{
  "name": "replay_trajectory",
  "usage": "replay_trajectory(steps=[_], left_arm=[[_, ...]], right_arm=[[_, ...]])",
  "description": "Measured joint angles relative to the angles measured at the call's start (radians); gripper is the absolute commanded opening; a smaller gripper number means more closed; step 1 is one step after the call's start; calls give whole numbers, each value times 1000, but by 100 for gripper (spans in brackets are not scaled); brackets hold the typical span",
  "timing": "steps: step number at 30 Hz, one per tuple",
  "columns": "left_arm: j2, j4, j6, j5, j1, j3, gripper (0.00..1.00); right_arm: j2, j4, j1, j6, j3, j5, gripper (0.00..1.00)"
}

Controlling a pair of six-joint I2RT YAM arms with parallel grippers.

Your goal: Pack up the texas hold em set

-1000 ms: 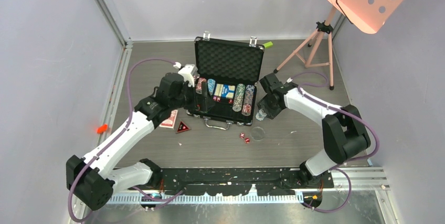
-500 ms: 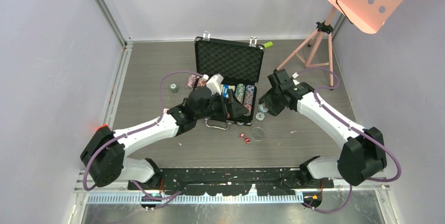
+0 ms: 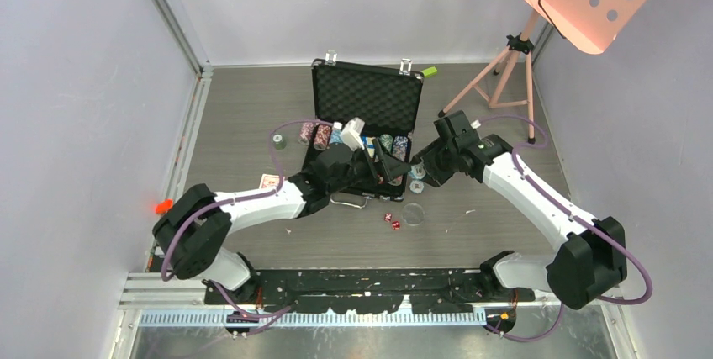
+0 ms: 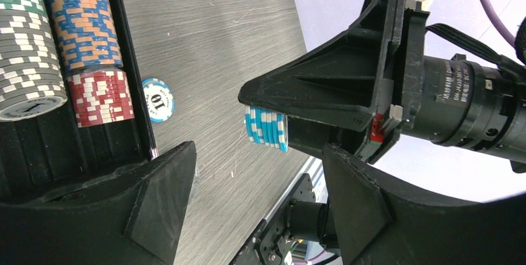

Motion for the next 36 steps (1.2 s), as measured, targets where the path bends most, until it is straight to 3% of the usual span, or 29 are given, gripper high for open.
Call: replay_trajectory(steps=[19, 23, 25, 26, 27, 28, 29, 31, 36], left_arm=[[143, 125, -62, 58, -5, 39, 61], [159, 145, -76, 72, -10, 45, 47], [166, 154, -79, 76, -10, 46, 32], [169, 159, -80, 77, -10, 46, 21], [172, 167, -85, 82, -10, 46, 10], [174, 174, -82, 85, -10, 49, 1], [174, 172, -82, 85, -10, 50, 0], [180, 170, -69, 92, -10, 57, 0], [170, 116, -7, 94, -8, 61, 0]], right_arm=[[0, 35, 0, 48, 0, -55, 35], [-1, 37, 0, 54, 0, -59, 35], [-5, 40, 0, 56, -1, -62, 36], [-8, 42, 0, 56, -2, -64, 38], [-11, 43, 0, 56, -3, -64, 48], [-11, 45, 0, 57, -6, -64, 64], [-12, 50, -2, 56, -8, -65, 77], [-15, 56, -5, 56, -12, -69, 93], [-49, 60, -24, 27, -13, -69, 99]])
